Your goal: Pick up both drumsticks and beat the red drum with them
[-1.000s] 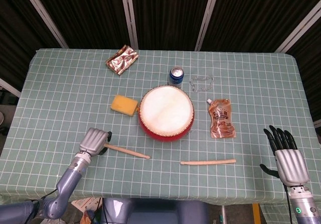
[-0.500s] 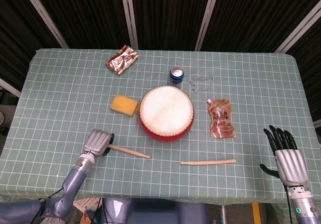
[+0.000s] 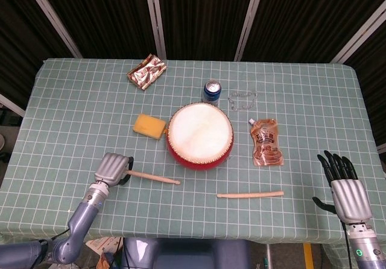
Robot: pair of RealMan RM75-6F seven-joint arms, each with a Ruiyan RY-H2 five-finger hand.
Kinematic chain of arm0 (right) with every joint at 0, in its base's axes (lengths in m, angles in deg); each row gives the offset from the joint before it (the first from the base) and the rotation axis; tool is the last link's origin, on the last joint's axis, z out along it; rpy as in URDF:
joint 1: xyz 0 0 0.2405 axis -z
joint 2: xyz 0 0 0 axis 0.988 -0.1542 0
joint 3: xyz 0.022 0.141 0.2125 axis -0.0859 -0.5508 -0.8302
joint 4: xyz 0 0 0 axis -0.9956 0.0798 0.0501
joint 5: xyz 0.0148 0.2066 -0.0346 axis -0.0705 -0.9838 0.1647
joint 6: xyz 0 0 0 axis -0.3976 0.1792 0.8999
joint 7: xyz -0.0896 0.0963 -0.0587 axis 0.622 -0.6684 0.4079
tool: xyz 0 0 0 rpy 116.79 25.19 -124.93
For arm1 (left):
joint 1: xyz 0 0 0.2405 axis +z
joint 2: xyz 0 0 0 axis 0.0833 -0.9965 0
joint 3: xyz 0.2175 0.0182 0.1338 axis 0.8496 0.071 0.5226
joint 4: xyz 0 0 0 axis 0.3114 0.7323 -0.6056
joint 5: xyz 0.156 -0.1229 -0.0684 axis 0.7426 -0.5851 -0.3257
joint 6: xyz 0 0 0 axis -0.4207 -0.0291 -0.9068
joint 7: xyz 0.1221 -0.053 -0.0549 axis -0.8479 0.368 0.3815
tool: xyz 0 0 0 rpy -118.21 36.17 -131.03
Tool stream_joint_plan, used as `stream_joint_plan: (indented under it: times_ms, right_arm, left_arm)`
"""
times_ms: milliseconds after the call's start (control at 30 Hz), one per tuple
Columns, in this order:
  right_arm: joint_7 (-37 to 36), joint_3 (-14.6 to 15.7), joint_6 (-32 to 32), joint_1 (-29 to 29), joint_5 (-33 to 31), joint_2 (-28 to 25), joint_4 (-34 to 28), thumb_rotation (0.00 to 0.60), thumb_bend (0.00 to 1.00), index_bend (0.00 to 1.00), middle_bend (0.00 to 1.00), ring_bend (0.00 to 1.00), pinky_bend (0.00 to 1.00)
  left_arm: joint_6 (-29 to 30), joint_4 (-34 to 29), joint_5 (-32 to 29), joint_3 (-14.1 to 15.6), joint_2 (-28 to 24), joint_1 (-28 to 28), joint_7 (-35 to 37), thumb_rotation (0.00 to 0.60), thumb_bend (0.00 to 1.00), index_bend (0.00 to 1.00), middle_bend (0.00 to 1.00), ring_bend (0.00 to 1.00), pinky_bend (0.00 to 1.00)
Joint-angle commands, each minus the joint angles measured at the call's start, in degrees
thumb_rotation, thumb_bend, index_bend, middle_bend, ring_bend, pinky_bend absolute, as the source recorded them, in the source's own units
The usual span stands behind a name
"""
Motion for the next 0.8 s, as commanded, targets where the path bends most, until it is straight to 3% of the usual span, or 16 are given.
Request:
stream_joint_plan:
  times_ms: [33,100,133,200,267,367,467,567,800]
  right_arm:
    - [-0.02,-0.04,0.08,0.01,0.01,0.05,-0.05,0.6,0.15,0.0,0.0,0.0,0.06]
    - [-0.19,-0.19,0.54,0.03,0.26,0.23,-0.07,0.6,0.15,0.0,0.06,0.08,0.11]
    - [-0.43,-0.26,0.96,0.06,0.6,0.4,-0.06,0.6,0.15,0.0,0.15,0.18,0.19]
    - [-0.68,-0.32,1.69,0.1,1.31,0.79,0.03,0.6,0.15,0.06,0.38,0.43,0.42]
    - [0.04,-0.25,2.15,-0.07,2.38,1.34,0.49,0.6,0.15,0.17,0.63,0.73,0.71]
    - [2.23,0.6,0.31,-0.47,2.41,1.67,-0.38,0.6,0.16,0.26,0.87,0.97,0.92]
    - [6.01,1.06,-1.43,-1.02,2.24,2.33,-2.05,0.6,0.18,0.38,0.99,1.0,1.0]
    - [10.83,1.35,-3.23,-1.63,1.76,3.61,-3.55,0.6,0.18,0.45,1.0,1.0,1.0]
    - [22.6,1.52,-8.91,-3.73,-1.64,8.17,-6.95,0.6,0.19,0.47,1.0,1.0,1.0]
  left_arm:
    - [2.29,-4.54,2.91,-1.19,-4.07,1.41,4.35,0.6,0.48,0.79,1.0,1.0,1.0]
    - [3.63,-7.15,4.67,-1.67,-6.38,2.24,6.72,0.6,0.49,0.79,1.0,1.0,1.0]
    - [4.41,-8.71,5.7,-1.93,-7.86,2.75,8.05,0.6,0.49,0.79,1.0,1.0,1.0]
    - [5.45,-11.17,6.99,-2.18,-10.41,3.57,9.9,0.6,0.49,0.79,1.0,1.0,1.0]
    - [6.37,-13.69,8.25,-2.28,-13.38,4.45,11.61,0.6,0.49,0.79,1.0,1.0,1.0]
    - [7.33,-16.39,9.13,-2.15,-16.86,5.45,12.63,0.6,0.49,0.79,1.0,1.0,1.0]
    - [8.11,-18.56,9.86,-2.06,-19.53,6.31,13.88,0.6,0.49,0.79,1.0,1.0,1.0]
    - [8.74,-19.89,10.57,-1.86,-21.54,7.18,15.46,0.6,0.49,0.79,1.0,1.0,1.0]
    - [10.29,-20.82,12.4,-1.14,-24.45,9.32,19.56,0.6,0.49,0.79,1.0,1.0,1.0]
